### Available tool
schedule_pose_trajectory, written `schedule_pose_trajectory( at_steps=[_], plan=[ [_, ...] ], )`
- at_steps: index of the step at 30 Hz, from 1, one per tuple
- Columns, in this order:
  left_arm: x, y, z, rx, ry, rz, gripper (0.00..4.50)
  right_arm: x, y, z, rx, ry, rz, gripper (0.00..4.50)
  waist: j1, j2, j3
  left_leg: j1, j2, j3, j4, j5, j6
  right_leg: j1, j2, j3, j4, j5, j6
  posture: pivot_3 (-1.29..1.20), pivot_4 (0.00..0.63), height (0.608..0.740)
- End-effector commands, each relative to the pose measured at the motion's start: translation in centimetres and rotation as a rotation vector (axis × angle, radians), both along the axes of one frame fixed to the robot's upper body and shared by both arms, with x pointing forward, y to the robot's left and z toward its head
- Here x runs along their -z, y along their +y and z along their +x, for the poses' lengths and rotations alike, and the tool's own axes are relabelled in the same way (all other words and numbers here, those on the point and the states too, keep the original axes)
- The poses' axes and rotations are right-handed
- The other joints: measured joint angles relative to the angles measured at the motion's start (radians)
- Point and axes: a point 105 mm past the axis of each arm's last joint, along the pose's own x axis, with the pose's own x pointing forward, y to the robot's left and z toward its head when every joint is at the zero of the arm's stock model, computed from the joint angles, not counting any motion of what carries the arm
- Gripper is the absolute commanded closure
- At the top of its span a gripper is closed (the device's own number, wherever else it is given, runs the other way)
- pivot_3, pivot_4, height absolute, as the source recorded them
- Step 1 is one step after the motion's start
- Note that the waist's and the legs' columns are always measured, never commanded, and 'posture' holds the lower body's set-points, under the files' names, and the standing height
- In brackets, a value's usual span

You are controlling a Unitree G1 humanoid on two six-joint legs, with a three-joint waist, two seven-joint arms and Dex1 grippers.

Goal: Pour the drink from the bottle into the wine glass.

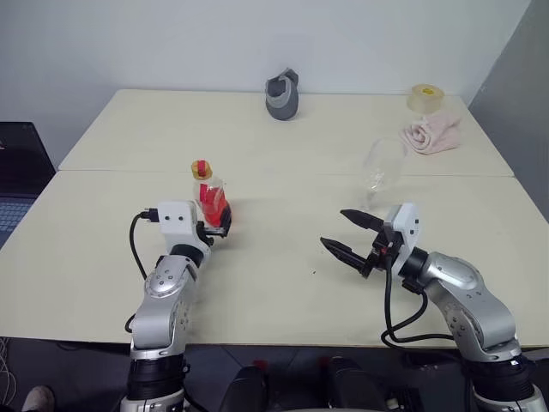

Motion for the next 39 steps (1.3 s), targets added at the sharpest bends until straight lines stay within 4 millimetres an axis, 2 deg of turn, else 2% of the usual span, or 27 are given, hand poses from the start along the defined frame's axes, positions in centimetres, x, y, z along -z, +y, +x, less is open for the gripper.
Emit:
schedule_pose_trajectory(
  at_steps=[1, 12, 15, 22, 24, 27, 30, 34, 39],
  plan=[
    [-1.6, -0.1, 1.2, 0.010, -0.073, 0.022, 0.03, -1.3, 0.5, -0.3, -0.020, -0.049, 0.017, 0.44, 0.000, 0.000, 0.000, 0.000, 0.000, 0.000, 0.000, 0.000, 0.000, 0.000, 0.000, 0.000, 0.000, 0.000, 0.000, 0.00, 0.150, 0.740],
    [-1.0, -0.7, 3.7, 0.046, -0.114, 0.011, 0.03, -1.7, 0.7, -0.6, -0.003, -0.060, 0.017, 0.44, 0.000, 0.000, 0.000, 0.000, -0.001, 0.000, 0.000, 0.000, 0.000, 0.000, 0.000, 0.000, 0.000, 0.000, 0.000, 0.00, 0.150, 0.740],
    [-1.3, -0.7, 3.8, 0.050, -0.139, 0.007, 0.60, -1.7, 0.6, -0.5, 0.006, -0.061, 0.017, 0.44, 0.000, 0.000, 0.000, 0.000, -0.001, -0.001, 0.000, 0.000, 0.000, 0.000, 0.000, 0.000, 0.000, 0.000, 0.000, 0.00, 0.150, 0.740],
    [-1.4, -0.6, 3.6, 0.046, -0.145, 0.011, 2.79, -2.0, 0.6, -0.4, 0.017, -0.058, 0.037, 0.44, 0.000, 0.000, 0.000, 0.000, -0.001, -0.001, 0.000, 0.000, 0.000, 0.000, -0.001, 0.000, 0.000, 0.000, 0.000, 0.00, 0.150, 0.740],
    [-1.5, -0.6, 3.5, 0.050, -0.145, 0.014, 3.09, -2.2, 0.8, -0.2, 0.019, -0.060, 0.043, 0.44, -0.001, 0.000, 0.000, 0.000, -0.001, -0.001, 0.000, 0.000, 0.000, 0.000, -0.001, 0.000, 0.000, 0.000, 0.000, 0.00, 0.150, 0.740],
    [-1.6, -1.4, 2.8, 0.115, -0.137, 0.051, 3.15, -3.3, 1.7, 1.0, 0.043, -0.077, 0.034, 0.44, -0.005, 0.000, 0.000, 0.000, -0.001, -0.001, 0.000, 0.000, 0.000, -0.001, 0.000, 0.000, 0.000, 0.000, 0.000, 0.00, 0.150, 0.740],
    [-2.0, -2.8, 2.2, 0.217, -0.130, 0.073, 3.15, -4.9, 3.7, 1.8, 0.007, -0.097, 0.038, 0.44, -0.004, 0.000, 0.000, 0.000, 0.000, -0.003, 0.000, 0.000, -0.001, -0.001, 0.000, 0.000, 0.001, 0.000, 0.000, 0.00, 0.150, 0.740],
    [-3.3, -5.9, 1.7, 0.431, -0.146, 0.139, 3.15, -6.9, 6.6, 3.2, -0.042, -0.120, 0.055, 0.44, -0.004, 0.000, 0.000, -0.001, -0.001, -0.005, 0.001, 0.001, -0.002, -0.001, 0.000, -0.001, 0.001, 0.000, 0.000, 0.00, 0.150, 0.740],
    [-4.0, -8.0, 1.7, 0.604, -0.149, 0.183, 3.15, -8.0, 8.6, 4.4, -0.080, -0.129, 0.074, 0.44, -0.002, 0.000, 0.000, -0.003, -0.002, -0.006, 0.001, 0.002, -0.004, -0.002, -0.001, -0.002, 0.000, 0.000, 0.000, 0.00, 0.150, 0.740]
  ],
)
